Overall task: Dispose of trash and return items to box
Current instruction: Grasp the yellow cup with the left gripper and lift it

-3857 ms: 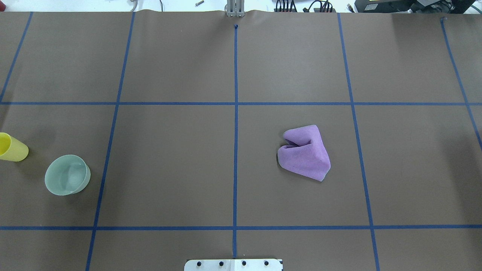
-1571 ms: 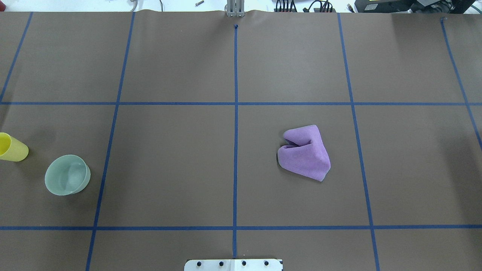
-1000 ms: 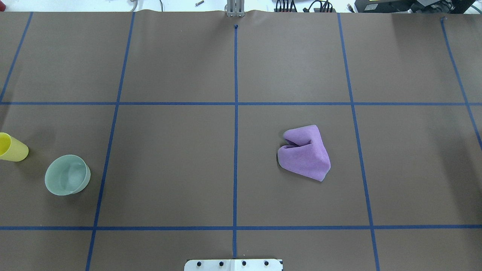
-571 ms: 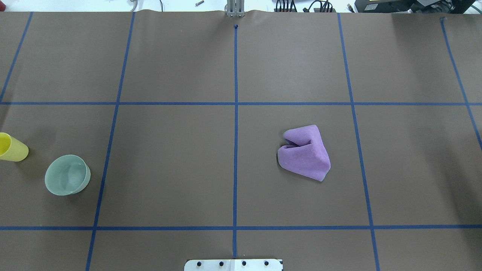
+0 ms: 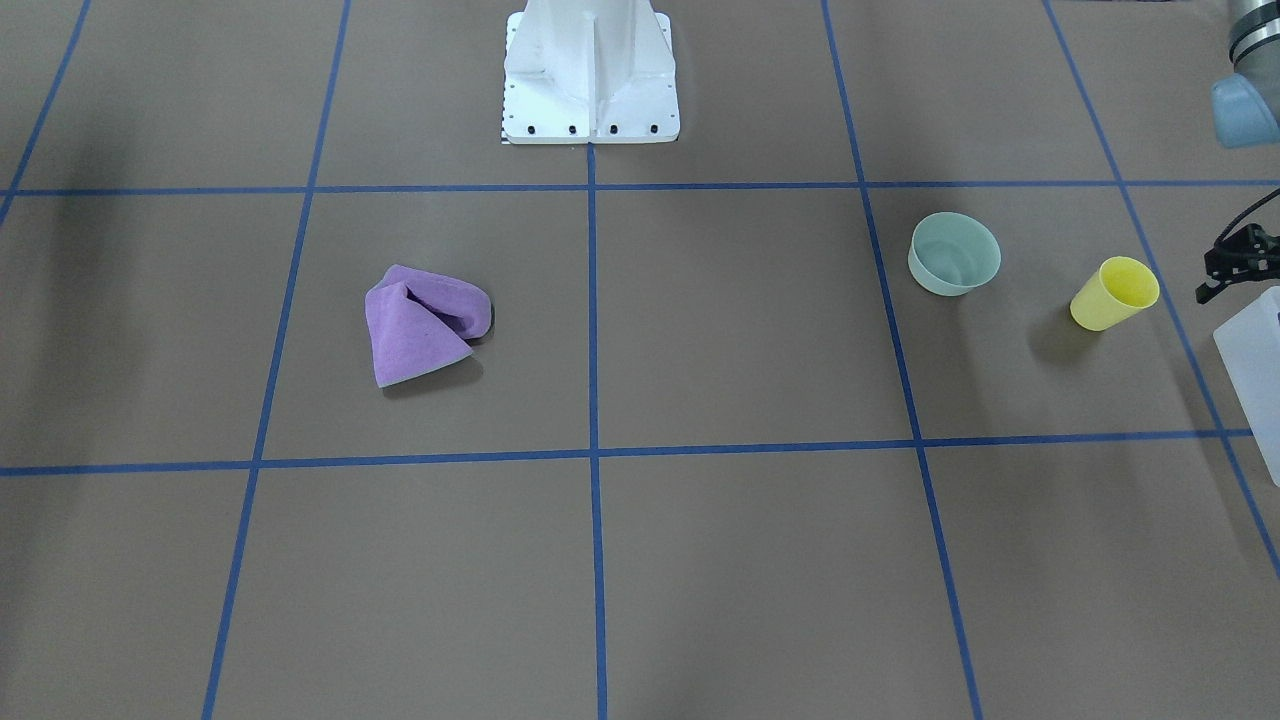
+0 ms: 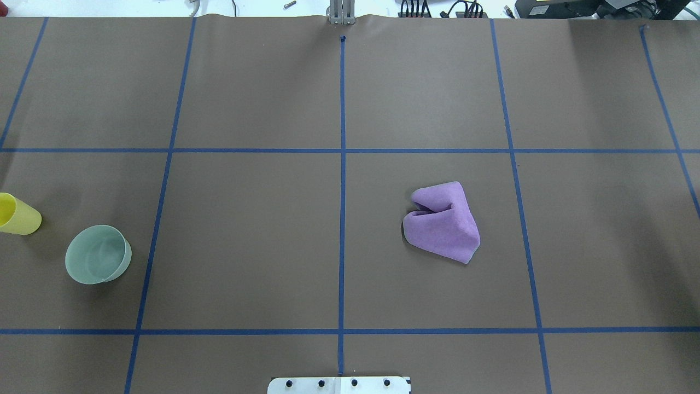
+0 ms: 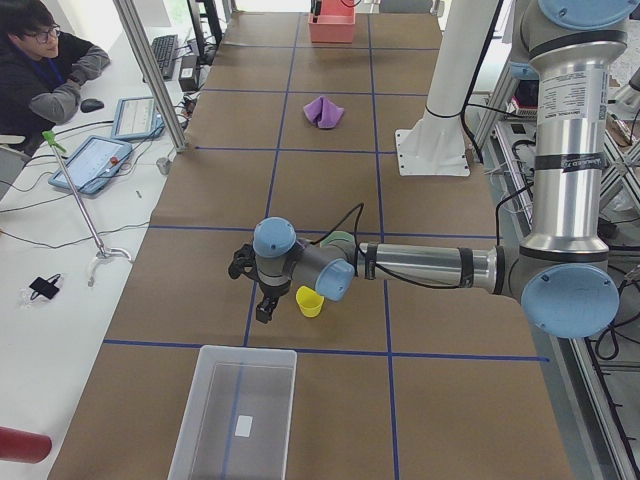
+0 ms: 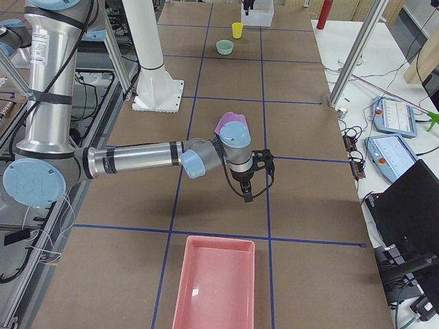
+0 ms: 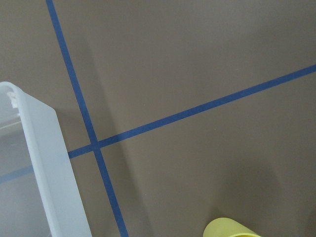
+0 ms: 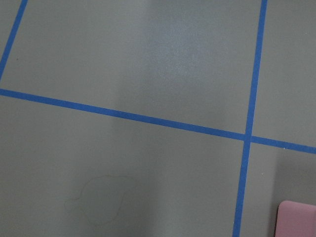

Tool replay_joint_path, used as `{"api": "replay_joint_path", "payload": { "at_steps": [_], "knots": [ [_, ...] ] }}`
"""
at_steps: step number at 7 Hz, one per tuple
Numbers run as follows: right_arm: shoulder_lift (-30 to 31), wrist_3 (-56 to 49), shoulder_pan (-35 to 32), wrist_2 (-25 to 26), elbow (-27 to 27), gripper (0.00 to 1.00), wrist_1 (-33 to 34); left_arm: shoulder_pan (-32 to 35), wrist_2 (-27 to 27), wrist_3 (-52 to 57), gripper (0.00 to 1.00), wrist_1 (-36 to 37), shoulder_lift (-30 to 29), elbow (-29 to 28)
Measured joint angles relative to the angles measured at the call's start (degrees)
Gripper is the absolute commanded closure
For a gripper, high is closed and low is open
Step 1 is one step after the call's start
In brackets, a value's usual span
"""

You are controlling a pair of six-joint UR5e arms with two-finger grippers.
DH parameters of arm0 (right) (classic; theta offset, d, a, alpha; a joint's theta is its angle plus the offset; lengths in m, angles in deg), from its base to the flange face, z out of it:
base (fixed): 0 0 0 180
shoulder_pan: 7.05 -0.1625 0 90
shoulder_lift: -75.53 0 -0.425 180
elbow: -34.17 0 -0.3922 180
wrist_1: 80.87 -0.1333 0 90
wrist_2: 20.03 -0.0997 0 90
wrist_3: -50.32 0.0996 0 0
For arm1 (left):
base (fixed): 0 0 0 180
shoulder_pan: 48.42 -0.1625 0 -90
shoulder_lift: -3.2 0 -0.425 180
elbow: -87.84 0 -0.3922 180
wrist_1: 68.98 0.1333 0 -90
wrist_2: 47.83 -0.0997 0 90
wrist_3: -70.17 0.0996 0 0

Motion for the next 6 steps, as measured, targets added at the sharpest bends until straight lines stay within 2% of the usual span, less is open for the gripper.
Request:
{"api": "replay_joint_path", "payload": {
  "at_steps": [3,4,5,6],
  "knots": [
    [0.12,-0.10,0.08,0.98,0.00,0.00,-0.02,-4.96,0.20,-6.68,0.12,-9.30,2.08,-1.64],
    [0.17,-0.11,0.09,1.33,0.00,0.00,-0.02,-5.76,0.27,-7.25,0.25,-11.38,3.43,-1.68],
    [0.21,-0.11,0.09,1.62,0.00,0.00,-0.02,-6.13,0.33,-7.48,0.48,-13.15,4.87,-1.70],
    [0.23,-0.11,0.09,1.83,-0.02,0.00,-0.02,-6.31,0.36,-7.54,0.65,-14.12,5.76,-1.71]
  ]
}}
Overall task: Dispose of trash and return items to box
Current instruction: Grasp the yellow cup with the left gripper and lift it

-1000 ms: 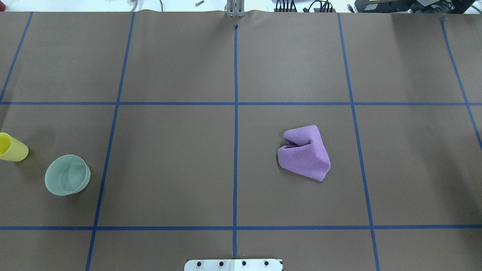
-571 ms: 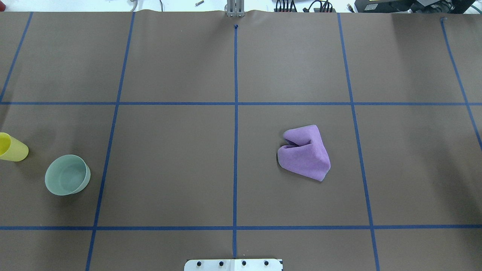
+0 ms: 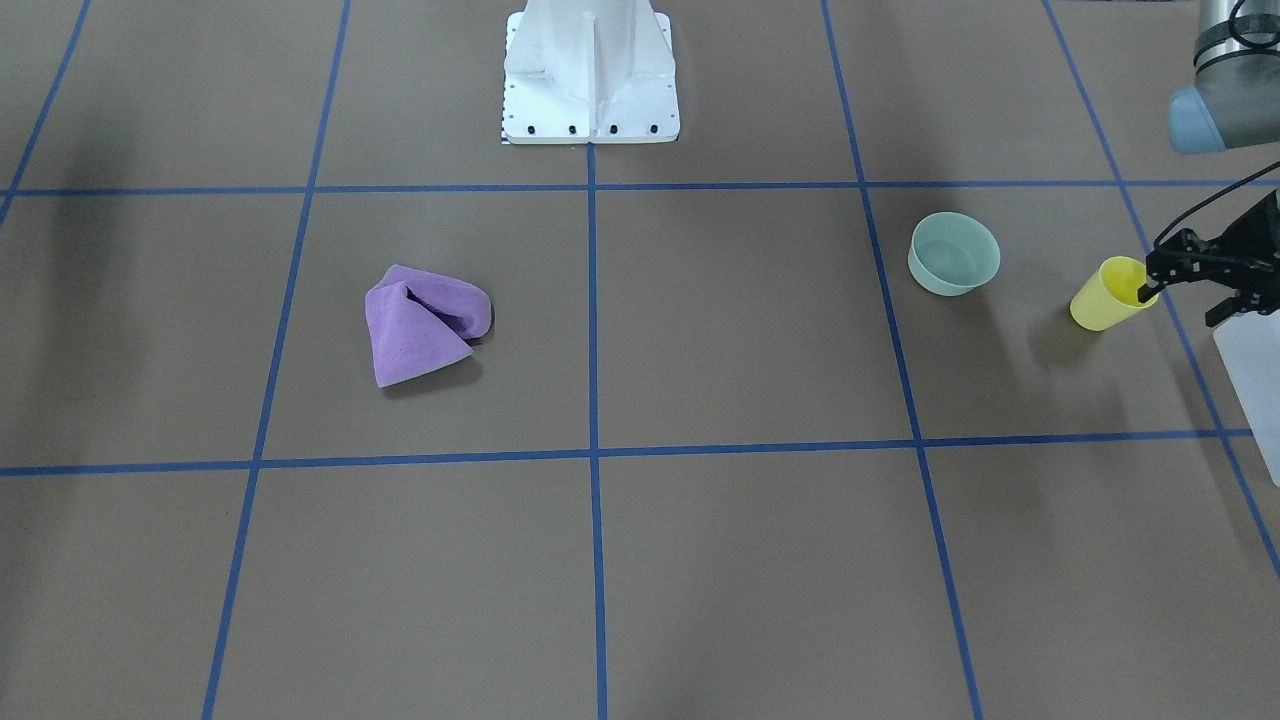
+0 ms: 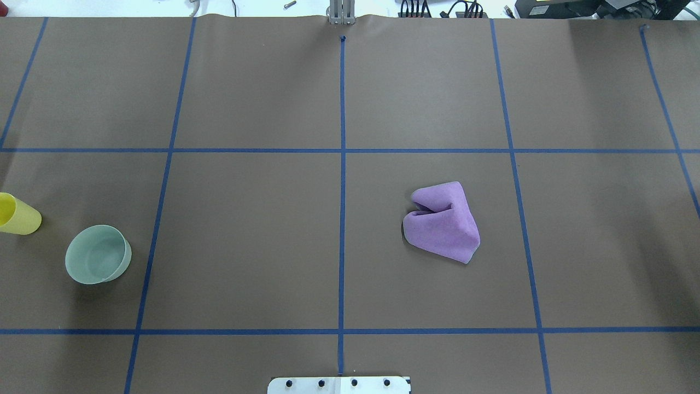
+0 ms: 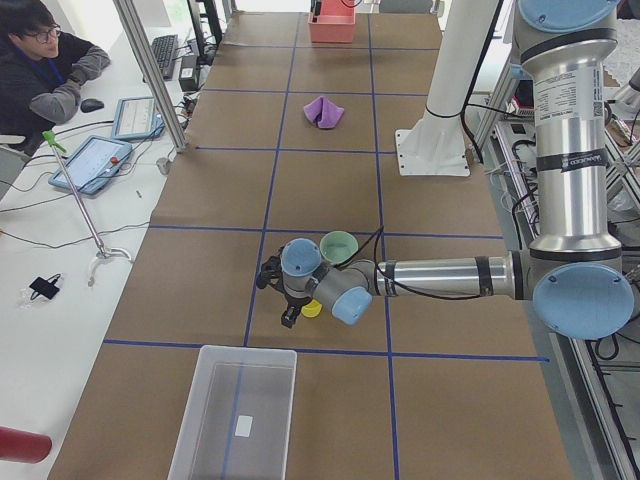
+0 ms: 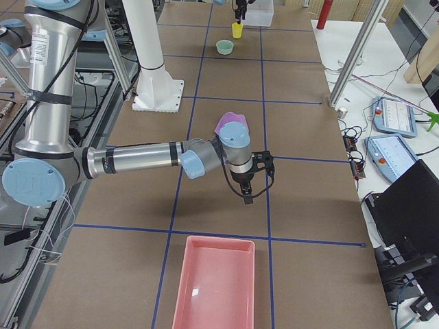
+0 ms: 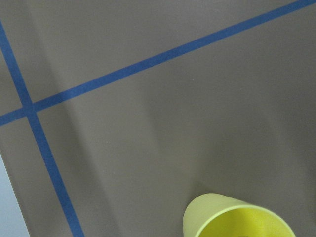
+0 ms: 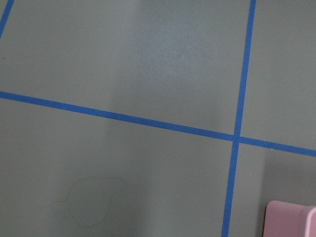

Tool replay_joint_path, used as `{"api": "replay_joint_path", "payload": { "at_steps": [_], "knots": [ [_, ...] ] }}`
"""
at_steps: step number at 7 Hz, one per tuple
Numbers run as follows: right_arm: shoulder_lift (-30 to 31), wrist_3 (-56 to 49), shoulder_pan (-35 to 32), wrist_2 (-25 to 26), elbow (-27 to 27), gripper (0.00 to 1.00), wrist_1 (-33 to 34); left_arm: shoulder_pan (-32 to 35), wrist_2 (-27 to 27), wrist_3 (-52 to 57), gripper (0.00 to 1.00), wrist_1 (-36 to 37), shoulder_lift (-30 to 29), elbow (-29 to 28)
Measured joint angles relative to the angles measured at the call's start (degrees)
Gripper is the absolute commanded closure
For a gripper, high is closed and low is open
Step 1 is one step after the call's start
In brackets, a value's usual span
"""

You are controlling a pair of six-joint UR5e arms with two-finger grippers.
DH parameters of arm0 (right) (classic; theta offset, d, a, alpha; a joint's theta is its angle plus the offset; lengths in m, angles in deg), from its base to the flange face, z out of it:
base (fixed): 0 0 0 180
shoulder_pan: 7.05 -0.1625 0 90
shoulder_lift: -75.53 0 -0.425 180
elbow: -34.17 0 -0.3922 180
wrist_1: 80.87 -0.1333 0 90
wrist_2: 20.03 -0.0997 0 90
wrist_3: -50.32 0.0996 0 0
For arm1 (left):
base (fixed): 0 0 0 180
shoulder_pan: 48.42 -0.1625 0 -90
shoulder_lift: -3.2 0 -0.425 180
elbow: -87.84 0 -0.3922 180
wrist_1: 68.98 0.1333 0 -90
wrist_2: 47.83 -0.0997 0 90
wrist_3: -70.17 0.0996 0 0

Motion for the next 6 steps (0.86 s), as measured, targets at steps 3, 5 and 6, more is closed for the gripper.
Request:
{"api": "replay_joint_path", "payload": {
  "at_steps": [3,5,6],
  "knots": [
    [0.02,0.00,0.00,0.32,-0.03,0.00,0.00,-0.46,0.01,-0.04,0.70,-0.50,0.51,0.00],
    [0.02,0.00,0.00,0.57,-0.06,0.00,0.00,-0.75,0.04,-0.04,1.00,-0.51,0.49,0.03],
    [0.02,0.00,0.00,0.68,-0.09,0.00,0.00,-0.81,0.31,-0.04,1.00,-0.58,0.47,0.18]
  ]
}}
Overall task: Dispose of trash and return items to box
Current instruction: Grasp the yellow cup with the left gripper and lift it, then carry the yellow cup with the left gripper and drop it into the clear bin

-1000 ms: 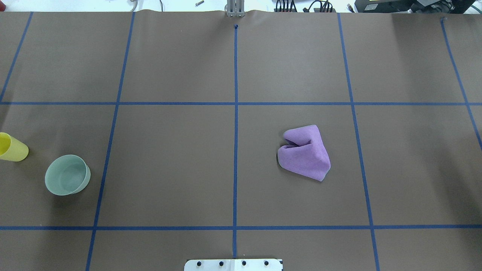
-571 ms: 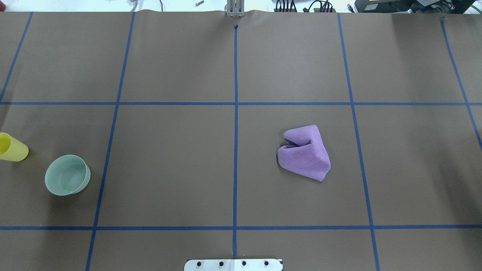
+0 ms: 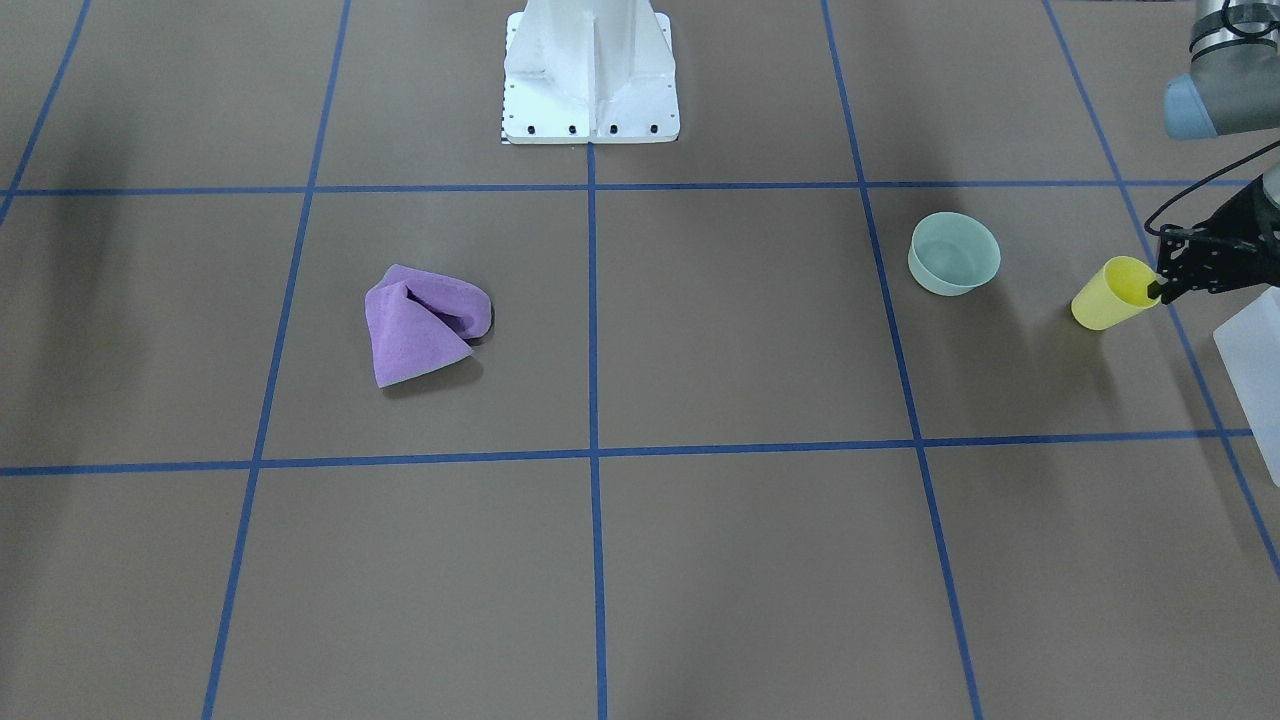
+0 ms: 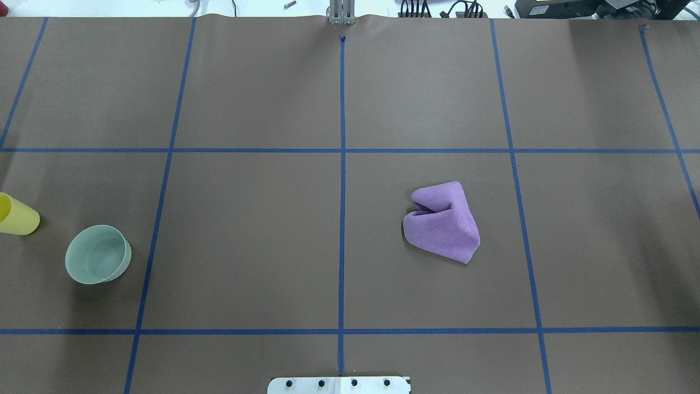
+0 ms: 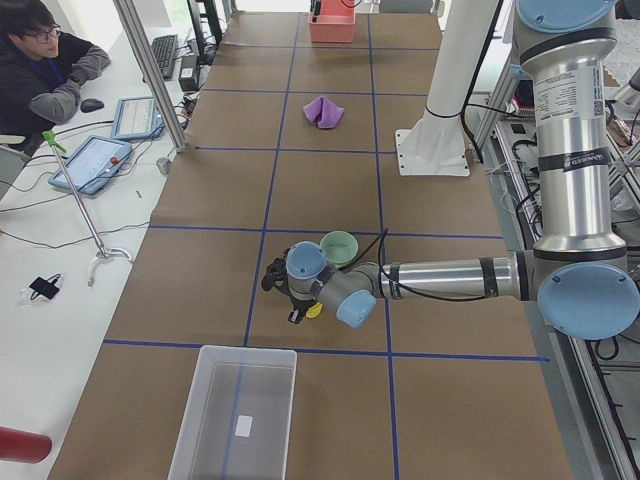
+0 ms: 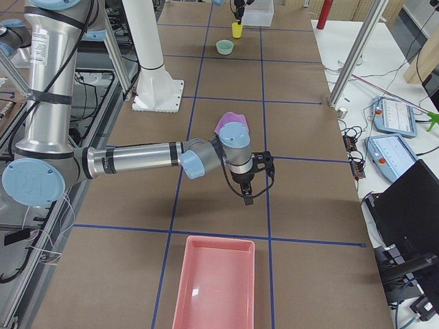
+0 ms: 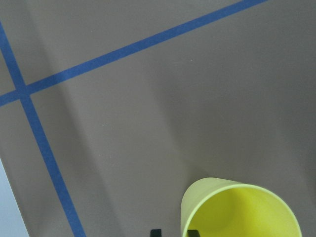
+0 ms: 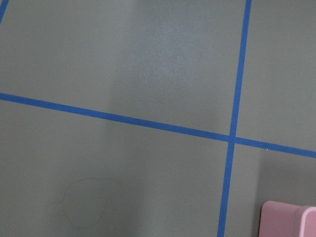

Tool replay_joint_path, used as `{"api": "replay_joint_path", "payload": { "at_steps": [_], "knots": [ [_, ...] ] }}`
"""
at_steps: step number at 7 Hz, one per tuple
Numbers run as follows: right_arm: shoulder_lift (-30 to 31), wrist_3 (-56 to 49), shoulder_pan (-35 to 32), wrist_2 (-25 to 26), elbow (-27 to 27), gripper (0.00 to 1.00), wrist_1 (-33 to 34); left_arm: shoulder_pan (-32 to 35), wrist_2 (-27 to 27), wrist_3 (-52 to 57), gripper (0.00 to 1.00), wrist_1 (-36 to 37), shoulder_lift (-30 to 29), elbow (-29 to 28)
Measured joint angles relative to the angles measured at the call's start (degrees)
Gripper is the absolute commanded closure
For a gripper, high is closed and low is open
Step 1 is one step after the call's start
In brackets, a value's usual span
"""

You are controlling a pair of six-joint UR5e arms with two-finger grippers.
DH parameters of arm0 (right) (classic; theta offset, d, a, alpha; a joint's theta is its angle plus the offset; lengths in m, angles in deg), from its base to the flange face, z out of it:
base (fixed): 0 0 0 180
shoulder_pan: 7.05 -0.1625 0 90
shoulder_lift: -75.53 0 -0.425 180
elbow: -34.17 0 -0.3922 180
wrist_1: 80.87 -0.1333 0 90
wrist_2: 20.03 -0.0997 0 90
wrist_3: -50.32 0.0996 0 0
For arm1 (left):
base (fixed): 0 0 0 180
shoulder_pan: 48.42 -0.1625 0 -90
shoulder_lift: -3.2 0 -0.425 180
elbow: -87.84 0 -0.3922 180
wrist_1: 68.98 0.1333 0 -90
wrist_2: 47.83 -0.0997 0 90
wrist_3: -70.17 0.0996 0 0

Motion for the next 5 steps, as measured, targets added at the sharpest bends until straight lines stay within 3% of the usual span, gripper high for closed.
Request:
{"api": "replay_joint_path", "payload": {
  "at_steps": [2,5],
  "knots": [
    [0.00,0.00,0.00,0.01,0.00,0.00,-0.06,0.33,2.21,-0.06,1.00,0.15,-0.13,0.94],
    [0.00,0.02,0.15,-0.06,-0.05,0.00,-0.09,8.55,5.98,1.02,1.00,5.70,-2.39,2.14]
  ]
}}
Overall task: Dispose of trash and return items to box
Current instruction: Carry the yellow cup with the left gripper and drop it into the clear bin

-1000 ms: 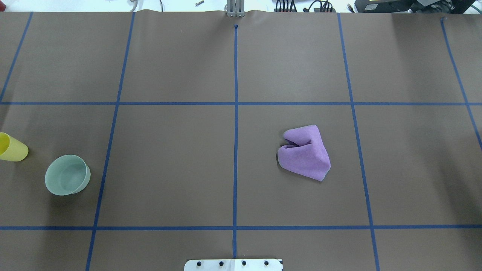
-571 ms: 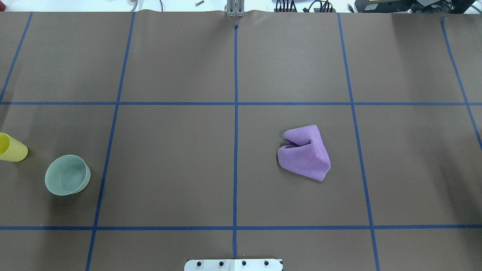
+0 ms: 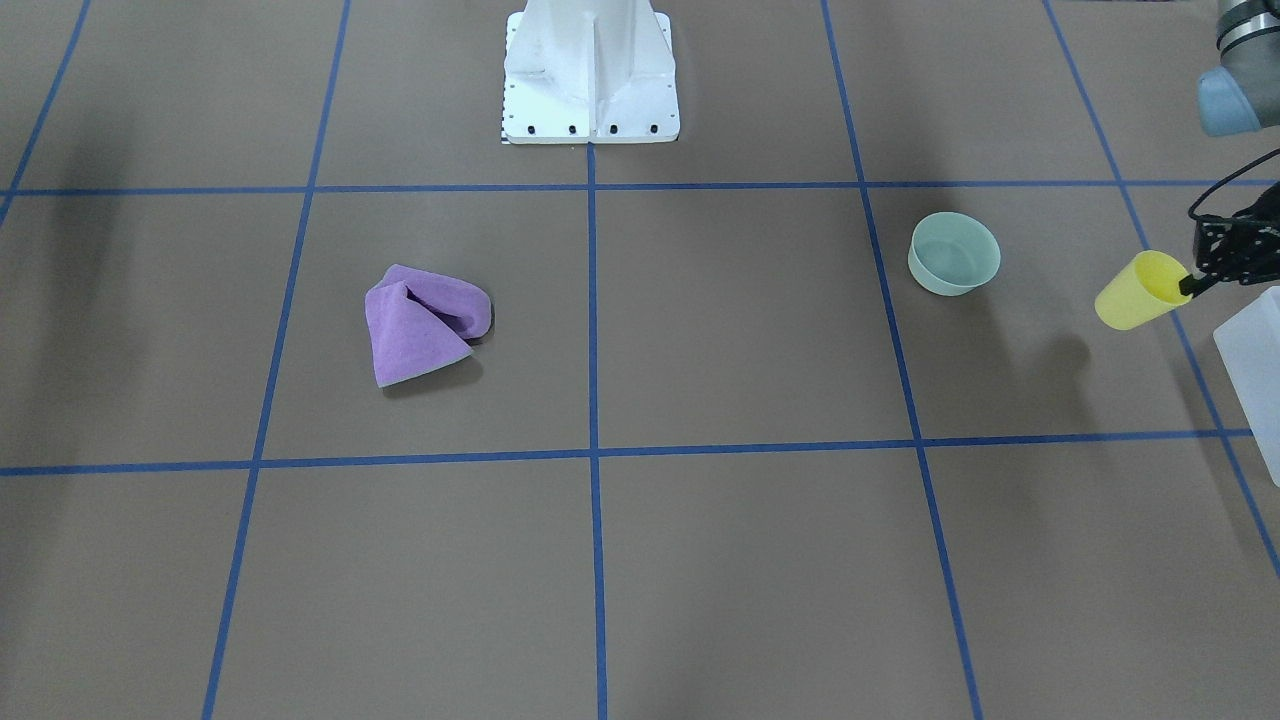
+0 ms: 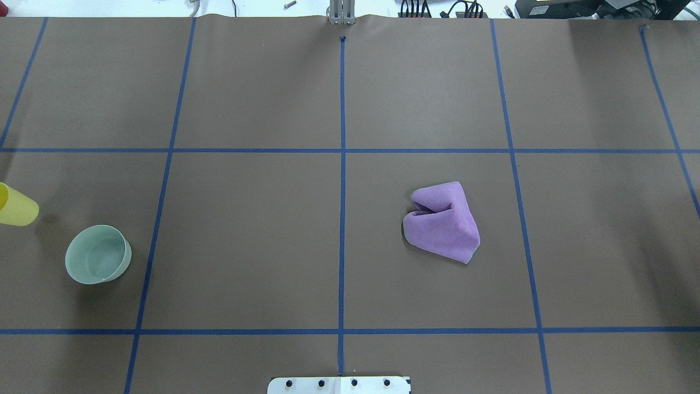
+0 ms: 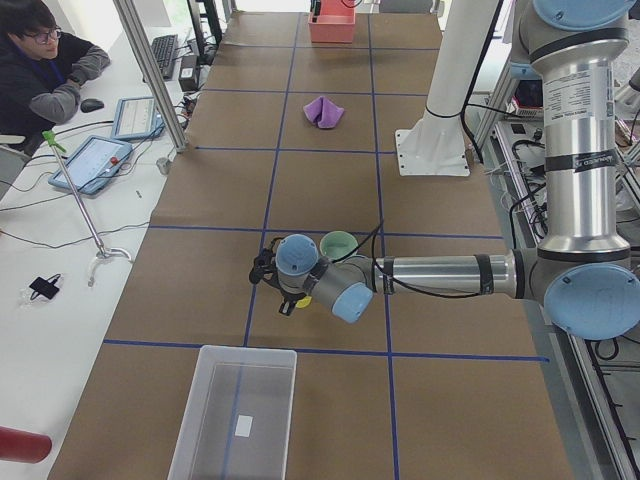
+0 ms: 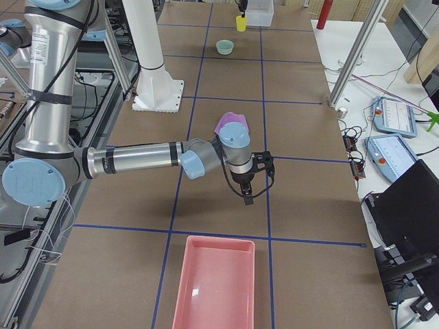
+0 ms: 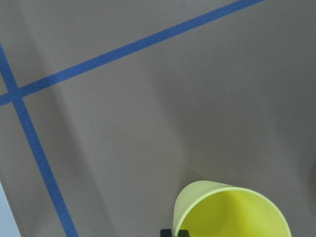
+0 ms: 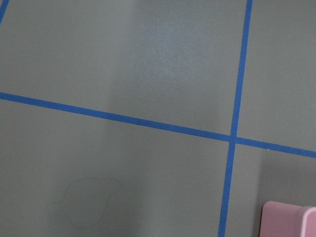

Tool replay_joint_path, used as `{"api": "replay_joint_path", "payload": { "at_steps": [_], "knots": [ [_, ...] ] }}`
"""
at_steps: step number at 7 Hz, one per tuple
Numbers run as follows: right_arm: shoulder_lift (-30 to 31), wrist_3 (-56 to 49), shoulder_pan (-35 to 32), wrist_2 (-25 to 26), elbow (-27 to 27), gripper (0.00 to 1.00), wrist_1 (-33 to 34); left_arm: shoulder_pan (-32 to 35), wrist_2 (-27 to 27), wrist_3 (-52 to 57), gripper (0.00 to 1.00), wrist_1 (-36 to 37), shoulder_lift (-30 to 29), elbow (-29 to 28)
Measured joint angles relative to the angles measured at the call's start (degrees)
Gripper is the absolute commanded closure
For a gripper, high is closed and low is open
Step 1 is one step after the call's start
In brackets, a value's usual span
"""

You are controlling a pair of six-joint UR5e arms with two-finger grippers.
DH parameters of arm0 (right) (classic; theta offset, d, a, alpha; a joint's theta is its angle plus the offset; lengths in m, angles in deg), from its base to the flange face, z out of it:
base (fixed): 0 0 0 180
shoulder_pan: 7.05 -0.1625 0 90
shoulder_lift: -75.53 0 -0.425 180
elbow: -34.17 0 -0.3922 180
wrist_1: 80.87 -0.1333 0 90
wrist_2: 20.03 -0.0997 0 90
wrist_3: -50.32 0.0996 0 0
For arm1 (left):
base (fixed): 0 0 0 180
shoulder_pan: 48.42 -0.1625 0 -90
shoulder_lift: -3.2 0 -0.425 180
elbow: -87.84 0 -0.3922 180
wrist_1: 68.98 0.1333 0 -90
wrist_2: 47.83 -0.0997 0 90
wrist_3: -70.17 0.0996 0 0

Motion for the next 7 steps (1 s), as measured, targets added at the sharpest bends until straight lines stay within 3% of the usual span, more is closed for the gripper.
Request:
{"api": "replay_joint_path", "payload": {
  "at_steps": [2,4,5,7],
  "knots": [
    [0.00,0.00,0.09,0.00,-0.17,0.00,0.00,6.40,-0.32,8.29,1.00,10.19,-4.00,0.09],
    [0.02,0.00,0.21,0.00,-0.28,0.00,0.00,14.16,-5.16,24.49,1.00,26.08,-10.35,-0.63],
    [0.09,0.04,0.29,0.00,-0.32,0.00,0.00,16.86,-8.03,30.97,1.00,30.60,-13.17,-2.97],
    [0.15,0.06,0.39,0.01,-0.41,0.00,-0.05,20.42,-9.78,41.48,1.00,31.29,-17.95,-13.75]
  ]
}}
